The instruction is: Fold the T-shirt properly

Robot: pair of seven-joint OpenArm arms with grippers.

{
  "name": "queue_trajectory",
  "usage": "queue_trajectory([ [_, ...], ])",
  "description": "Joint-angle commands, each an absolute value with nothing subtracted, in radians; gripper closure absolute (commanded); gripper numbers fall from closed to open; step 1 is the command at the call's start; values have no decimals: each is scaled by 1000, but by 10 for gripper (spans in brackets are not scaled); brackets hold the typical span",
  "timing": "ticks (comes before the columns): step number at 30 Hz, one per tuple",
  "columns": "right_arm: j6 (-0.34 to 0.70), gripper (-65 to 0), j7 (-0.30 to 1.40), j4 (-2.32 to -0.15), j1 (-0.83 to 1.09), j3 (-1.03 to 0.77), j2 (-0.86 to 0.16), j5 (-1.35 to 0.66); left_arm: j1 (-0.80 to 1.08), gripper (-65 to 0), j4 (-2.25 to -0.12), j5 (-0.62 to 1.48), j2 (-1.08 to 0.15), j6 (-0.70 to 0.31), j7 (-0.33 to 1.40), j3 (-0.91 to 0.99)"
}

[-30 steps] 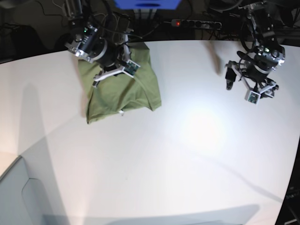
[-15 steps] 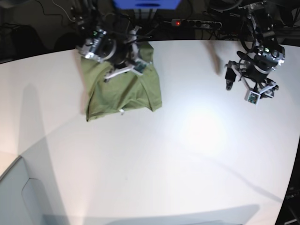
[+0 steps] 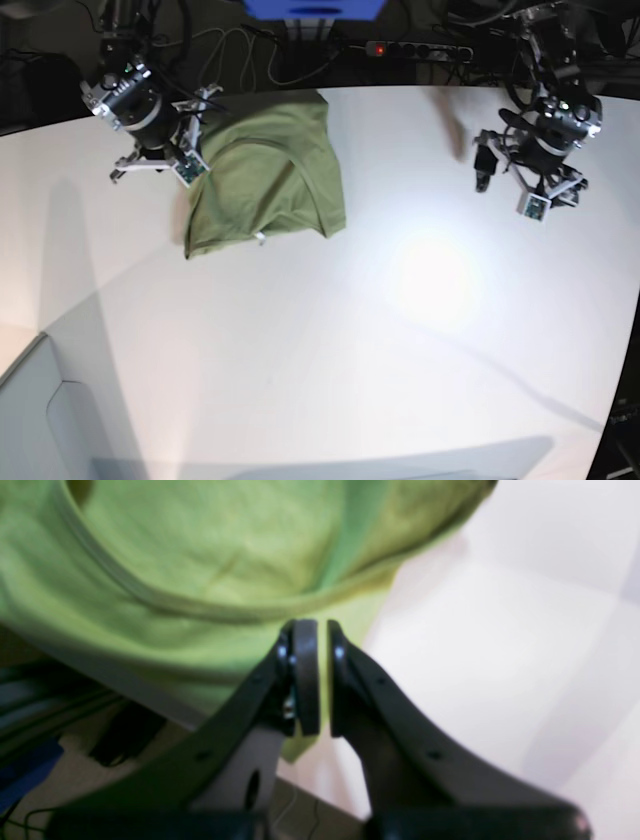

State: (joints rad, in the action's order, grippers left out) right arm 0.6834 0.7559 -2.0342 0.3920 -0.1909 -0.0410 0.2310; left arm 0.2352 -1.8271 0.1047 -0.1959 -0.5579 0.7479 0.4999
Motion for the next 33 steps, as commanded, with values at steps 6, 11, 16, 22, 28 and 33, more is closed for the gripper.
queue_trajectory([
  [6,698,-1,737,-1951,389,-216,-44,222,239,-564,-1842,196,-205,-556,737,504],
  [11,698,-1,734,-1943,404,-229,-42,220,262,-564,-1839,197,-205,-556,737,503],
  [16,698,-1,734,-2014,410,-272,-35,217,283,-495,-1842,199,-200,-556,737,503],
  [22,698,-1,736,-2055,410,-418,19,217,295,0,-1848,197,-194,-545,739,526],
  [28,698,-1,746,-2055,452,-627,99,217,378,0,-1933,191,-147,-545,739,671],
  [33,698,-1,746,-2048,579,-659,113,220,524,0,-2022,189,-93,-547,739,768],
])
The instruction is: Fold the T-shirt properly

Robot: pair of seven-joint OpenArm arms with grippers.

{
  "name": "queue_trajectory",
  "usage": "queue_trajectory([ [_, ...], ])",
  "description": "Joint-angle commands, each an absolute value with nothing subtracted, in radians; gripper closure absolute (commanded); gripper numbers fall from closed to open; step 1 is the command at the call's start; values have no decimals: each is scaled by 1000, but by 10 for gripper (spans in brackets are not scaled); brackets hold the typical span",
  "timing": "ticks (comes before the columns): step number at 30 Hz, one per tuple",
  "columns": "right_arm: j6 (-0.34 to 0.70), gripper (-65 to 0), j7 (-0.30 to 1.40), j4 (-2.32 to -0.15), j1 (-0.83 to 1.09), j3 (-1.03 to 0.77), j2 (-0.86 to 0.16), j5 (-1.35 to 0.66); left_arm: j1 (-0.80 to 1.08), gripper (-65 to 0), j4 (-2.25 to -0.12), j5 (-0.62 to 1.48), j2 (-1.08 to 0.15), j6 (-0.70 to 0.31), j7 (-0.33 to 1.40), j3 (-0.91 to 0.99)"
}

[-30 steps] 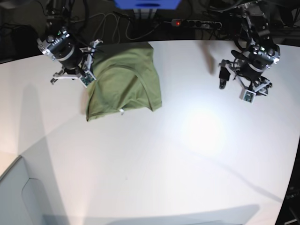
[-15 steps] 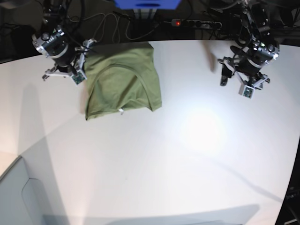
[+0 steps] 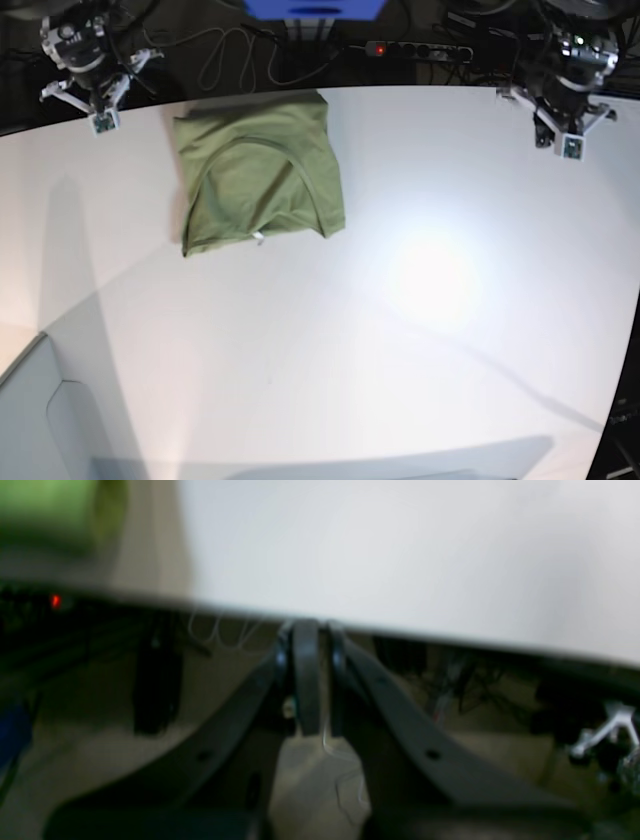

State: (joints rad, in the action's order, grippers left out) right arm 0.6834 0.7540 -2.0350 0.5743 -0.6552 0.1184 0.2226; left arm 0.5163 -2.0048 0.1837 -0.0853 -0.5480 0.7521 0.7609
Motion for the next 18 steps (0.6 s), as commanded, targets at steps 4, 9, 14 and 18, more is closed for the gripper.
queue_trajectory([
  [4,698,-1,742,-2034,687,-653,113,219,687,0,-2018,193,-42,-547,734,773],
  [9,698,-1,743,-1914,722,-650,108,217,808,0,-1986,189,48,-545,727,773],
  [14,698,-1,696,-1616,668,-578,45,220,809,0,-1765,188,82,-544,723,771],
  [18,698,-1,561,-1288,578,-475,-5,220,717,0,-1457,186,33,-544,619,759],
])
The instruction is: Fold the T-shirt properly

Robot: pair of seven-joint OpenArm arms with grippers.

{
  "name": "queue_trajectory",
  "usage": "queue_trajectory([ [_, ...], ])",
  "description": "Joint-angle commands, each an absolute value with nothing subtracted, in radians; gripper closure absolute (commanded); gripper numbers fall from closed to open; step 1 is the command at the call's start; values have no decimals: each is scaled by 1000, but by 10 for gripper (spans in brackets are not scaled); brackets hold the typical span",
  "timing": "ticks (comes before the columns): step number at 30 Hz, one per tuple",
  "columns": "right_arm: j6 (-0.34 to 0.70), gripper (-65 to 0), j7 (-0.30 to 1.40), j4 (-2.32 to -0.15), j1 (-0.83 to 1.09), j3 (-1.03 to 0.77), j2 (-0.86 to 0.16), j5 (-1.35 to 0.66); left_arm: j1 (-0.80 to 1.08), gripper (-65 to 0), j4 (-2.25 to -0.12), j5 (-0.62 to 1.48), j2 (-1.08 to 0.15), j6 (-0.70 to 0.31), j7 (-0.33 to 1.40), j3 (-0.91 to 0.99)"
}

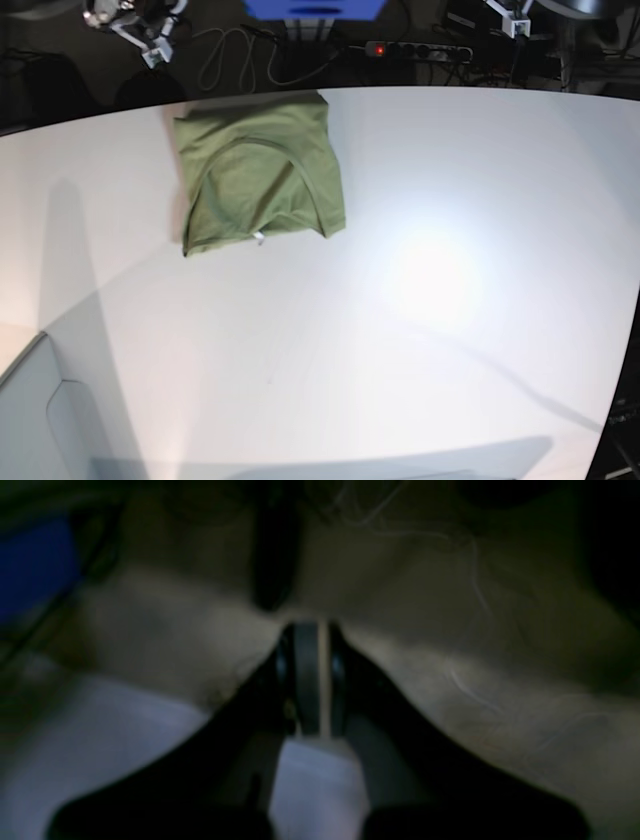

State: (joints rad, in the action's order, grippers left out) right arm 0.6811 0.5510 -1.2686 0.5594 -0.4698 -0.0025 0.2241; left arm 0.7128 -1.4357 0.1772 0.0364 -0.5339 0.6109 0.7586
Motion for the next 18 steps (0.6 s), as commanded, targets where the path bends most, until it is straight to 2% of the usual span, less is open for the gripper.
queue_trajectory([
  [1,698,-1,524,-1210,552,-450,-15,220,699,0,-1377,186,10,-544,575,742],
  [5,698,-1,328,-891,447,-337,-47,220,611,0,-1030,186,-82,-542,351,619],
  [10,698,-1,147,-742,377,-150,-54,222,443,0,-622,186,-174,-542,62,410],
  [12,542,-1,97,-733,361,-74,-62,220,351,0,-441,186,-209,-542,-25,321],
  [15,209,-1,71,-730,337,16,-58,220,219,0,-239,188,-228,-542,-102,229],
  [18,-73,-1,73,-707,311,71,-45,217,168,0,-220,188,-219,-539,-101,182],
])
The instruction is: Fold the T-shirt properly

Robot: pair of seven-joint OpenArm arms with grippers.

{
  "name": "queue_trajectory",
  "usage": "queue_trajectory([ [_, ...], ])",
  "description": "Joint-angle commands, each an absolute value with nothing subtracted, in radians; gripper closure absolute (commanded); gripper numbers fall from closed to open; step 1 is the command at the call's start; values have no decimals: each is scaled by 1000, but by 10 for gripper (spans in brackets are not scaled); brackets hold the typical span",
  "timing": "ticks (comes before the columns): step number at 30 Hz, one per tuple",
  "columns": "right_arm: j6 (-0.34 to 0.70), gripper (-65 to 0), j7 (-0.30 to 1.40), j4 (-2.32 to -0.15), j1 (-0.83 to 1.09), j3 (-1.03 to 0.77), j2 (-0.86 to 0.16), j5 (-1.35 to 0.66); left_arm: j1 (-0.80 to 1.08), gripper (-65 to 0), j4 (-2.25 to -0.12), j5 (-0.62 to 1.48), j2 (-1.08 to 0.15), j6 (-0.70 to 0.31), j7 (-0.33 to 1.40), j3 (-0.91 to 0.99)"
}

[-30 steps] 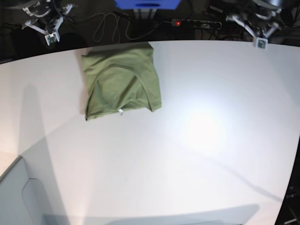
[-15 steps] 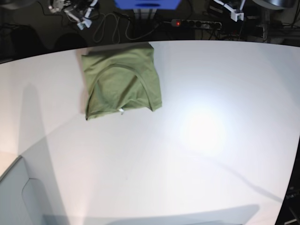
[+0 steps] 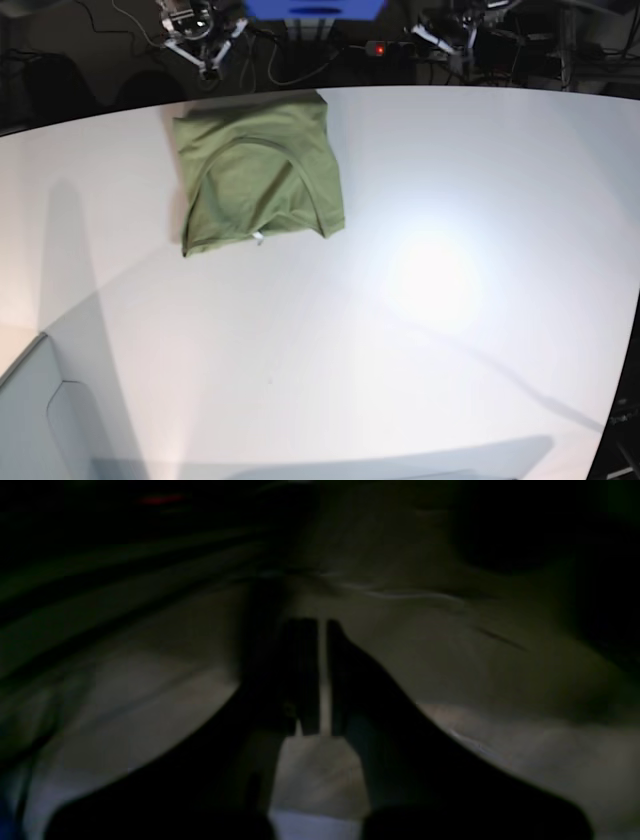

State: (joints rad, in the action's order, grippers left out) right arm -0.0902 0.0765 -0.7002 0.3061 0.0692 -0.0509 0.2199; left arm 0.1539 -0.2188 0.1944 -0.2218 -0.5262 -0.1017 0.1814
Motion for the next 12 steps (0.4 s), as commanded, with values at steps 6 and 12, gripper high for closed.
queue_trajectory([
  [6,-406,-1,44,-479,202,87,1,217,140,0,-222,191,-196,-363,-94,48],
  [12,-418,-1,-104,-367,179,87,8,217,139,0,-222,196,-170,-352,-94,4],
])
